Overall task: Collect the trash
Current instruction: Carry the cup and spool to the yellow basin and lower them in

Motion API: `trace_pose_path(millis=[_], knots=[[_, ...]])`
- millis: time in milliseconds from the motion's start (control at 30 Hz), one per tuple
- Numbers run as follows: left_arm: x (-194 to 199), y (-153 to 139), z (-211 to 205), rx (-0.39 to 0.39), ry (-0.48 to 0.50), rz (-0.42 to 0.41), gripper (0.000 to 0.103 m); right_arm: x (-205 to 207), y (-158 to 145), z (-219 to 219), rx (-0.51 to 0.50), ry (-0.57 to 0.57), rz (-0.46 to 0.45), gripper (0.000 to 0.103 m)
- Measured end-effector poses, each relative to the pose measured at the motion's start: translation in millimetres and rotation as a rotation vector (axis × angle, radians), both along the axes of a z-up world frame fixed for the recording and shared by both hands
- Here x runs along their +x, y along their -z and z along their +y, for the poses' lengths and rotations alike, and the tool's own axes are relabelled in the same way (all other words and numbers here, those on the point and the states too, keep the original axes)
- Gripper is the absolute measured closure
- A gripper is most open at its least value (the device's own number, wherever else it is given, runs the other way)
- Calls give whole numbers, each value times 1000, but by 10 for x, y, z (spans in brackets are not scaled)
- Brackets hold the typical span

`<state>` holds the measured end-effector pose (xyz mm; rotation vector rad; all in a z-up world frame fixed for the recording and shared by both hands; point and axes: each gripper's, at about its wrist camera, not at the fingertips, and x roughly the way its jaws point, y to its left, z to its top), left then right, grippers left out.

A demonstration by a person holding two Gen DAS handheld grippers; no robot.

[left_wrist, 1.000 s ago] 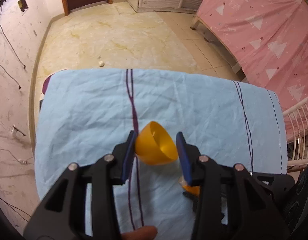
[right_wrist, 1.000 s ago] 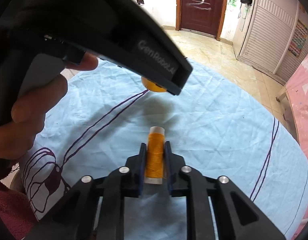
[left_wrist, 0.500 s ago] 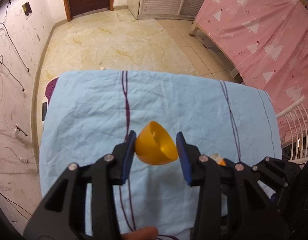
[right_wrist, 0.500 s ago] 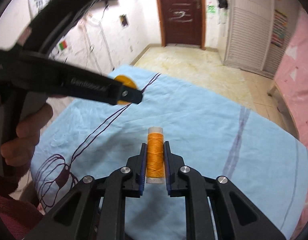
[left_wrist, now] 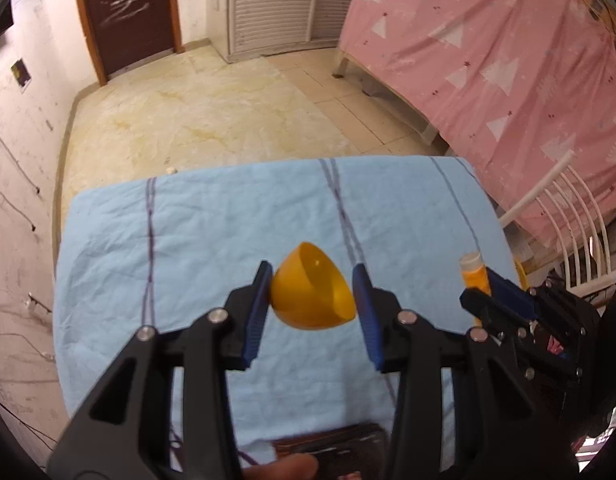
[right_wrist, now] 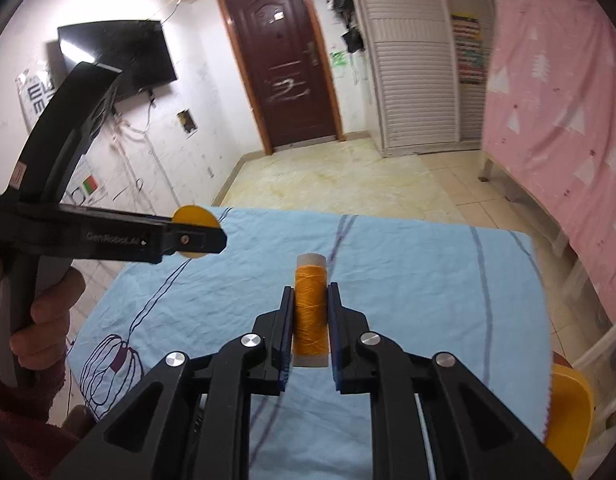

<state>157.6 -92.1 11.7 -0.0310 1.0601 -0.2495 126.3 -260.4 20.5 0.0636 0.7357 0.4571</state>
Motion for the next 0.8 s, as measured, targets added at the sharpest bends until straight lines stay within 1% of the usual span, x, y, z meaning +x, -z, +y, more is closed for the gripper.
trace_pose_path(millis=[233,433,633,800], knots=[[-133,-52,-672,17,110,-7,64,-252,-92,-863,40,150,-48,94],[-262,-48,-1253,34,202,-6,64,-473,-31,-1533,56,283,-60,94],[-340,22,-1743,58,283,11,64,-684,128,-2082,50,406,-65,94],[-444,111,-2197,72,355,34,64,-786,393,-2479,68,485,-35,94]])
